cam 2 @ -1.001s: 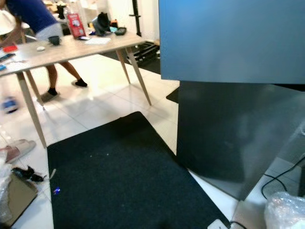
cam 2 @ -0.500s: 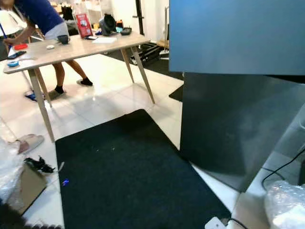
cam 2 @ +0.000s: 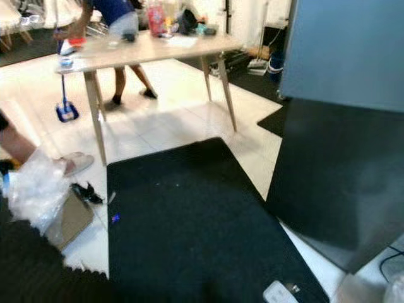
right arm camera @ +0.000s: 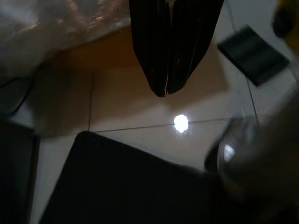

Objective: Restocking fridge

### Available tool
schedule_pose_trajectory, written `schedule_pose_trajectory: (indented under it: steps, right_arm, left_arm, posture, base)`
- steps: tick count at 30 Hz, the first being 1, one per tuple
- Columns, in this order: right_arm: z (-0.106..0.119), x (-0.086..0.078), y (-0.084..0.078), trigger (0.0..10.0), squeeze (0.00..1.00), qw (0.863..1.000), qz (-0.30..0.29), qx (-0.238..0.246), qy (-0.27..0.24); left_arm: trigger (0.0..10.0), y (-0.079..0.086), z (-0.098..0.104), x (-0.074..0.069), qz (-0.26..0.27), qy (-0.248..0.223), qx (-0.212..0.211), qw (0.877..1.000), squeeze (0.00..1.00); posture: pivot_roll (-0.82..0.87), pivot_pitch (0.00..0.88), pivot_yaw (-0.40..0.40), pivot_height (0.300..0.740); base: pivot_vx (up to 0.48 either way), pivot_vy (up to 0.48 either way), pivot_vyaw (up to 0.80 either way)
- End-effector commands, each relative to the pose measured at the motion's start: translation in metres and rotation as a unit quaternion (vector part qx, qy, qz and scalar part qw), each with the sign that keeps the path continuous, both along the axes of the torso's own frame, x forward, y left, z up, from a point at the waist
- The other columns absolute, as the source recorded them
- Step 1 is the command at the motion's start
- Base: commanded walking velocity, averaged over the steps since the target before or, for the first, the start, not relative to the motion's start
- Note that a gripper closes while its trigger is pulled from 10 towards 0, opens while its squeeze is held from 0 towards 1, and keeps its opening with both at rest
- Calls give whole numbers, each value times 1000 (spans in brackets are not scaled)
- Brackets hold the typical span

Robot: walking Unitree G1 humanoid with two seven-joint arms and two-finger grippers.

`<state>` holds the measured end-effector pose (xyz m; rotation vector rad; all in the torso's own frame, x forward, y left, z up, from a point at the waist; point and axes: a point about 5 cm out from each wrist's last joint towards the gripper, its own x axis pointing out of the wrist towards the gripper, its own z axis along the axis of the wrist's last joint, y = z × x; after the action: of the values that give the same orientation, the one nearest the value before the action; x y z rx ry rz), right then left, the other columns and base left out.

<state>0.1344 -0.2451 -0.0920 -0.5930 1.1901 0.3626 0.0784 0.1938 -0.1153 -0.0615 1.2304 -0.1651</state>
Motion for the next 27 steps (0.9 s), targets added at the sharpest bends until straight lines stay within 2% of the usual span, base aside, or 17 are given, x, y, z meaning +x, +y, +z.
schedule_pose_trajectory:
  steps: [1,7,27]
  right_arm:
    - [0,-1,-1,10000,0,1000,5,-3,2]
    - [1,2,-2,10000,0,1000,12,-10,-2]
    - [3,6,-2,10000,0,1000,7,-13,-14]
  left_arm:
    - [10000,-19,-3,-6,-12,9,-31,999,0]
    - [10000,-18,-3,-6,-12,8,-30,999,0]
    - [10000,-17,-2,-2,-8,0,-28,1000,0]
  posture:
    - [13,0,9,740]
    - [13,0,9,740]
    - [14,0,9,740]
  base:
    - [0,0,800]
    - [0,0,778]
    - [0,0,0]
